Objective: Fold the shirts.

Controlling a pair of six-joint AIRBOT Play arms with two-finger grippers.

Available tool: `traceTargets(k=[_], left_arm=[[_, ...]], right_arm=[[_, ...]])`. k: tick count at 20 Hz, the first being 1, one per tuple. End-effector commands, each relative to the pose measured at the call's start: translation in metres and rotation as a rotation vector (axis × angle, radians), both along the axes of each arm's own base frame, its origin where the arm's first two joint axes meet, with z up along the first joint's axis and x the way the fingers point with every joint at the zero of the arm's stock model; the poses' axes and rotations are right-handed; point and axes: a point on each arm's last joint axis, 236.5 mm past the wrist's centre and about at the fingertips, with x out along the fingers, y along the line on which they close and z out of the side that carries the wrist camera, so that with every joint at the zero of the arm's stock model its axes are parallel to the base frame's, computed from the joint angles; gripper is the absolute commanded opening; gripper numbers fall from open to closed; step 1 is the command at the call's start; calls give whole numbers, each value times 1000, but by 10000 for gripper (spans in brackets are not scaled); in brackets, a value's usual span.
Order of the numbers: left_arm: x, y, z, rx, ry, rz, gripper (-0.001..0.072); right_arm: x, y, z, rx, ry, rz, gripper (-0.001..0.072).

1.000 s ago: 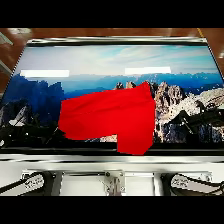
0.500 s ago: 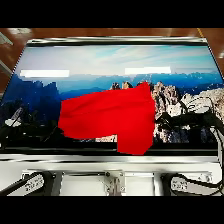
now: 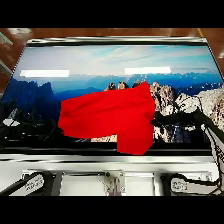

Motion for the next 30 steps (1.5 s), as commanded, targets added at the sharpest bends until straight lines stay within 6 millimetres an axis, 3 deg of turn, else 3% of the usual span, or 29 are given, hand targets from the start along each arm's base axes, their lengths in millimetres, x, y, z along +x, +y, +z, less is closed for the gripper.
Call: traceTargets(k=[1, 2, 4, 6, 7, 8, 9, 10, 11, 12, 13, 14, 16, 19, 24, 26, 30], left_arm=[[18, 3, 27, 14, -86, -51, 43], [35, 8, 51, 50, -177, -75, 43], [76, 24, 138, 175, -452, -95, 42], [100, 39, 273, 331, -801, -43, 42], [95, 41, 355, 416, -1001, -9, 42], [76, 40, 436, 493, -1199, 33, 42], [49, 35, 506, 554, -1370, 72, 43], [14, 26, 570, 609, -1533, 107, 43], [-19, 16, 615, 647, -1653, 122, 43], [-52, 4, 650, 683, -1752, 125, 42], [-78, -5, 673, 709, -1821, 124, 42], [-98, -13, 687, 687, -1859, 143, 42], [-132, -18, 699, 669, -1864, 193, 42], [-140, -22, 667, 730, -1723, 125, 42], [-125, -22, 578, 749, -1371, -65, 42], [-119, -21, 555, 733, -1283, -106, 42], [-90, -10, 495, 658, -1082, -159, 42]], right_arm=[[26, 16, 40, 91, -145, 3, 55], [38, 21, 72, 101, -263, 68, 54], [54, 28, 157, 74, -519, 215, 55], [67, 22, 272, -48, -816, 262, 54], [65, 17, 337, -139, -984, 263, 54], [54, 11, 413, -252, -1177, 241, 54], [34, 5, 491, -362, -1371, 200, 55], [7, 1, 556, -456, -1530, 155, 54], [-28, -5, 615, -552, -1665, 93, 54], [-63, -11, 661, -621, -1759, 21, 54], [-91, -16, 690, -681, -1812, -32, 54], [-117, -22, 707, -749, -1833, -69, 54], [-156, -36, 716, -840, -1795, -144, 54], [-190, -35, 696, -871, -1709, -121, 54], [-195, -42, 621, -902, -1404, 14, 55], [-193, -48, 596, -904, -1293, 50, 54], [-166, -53, 542, -817, -1044, 122, 54]])
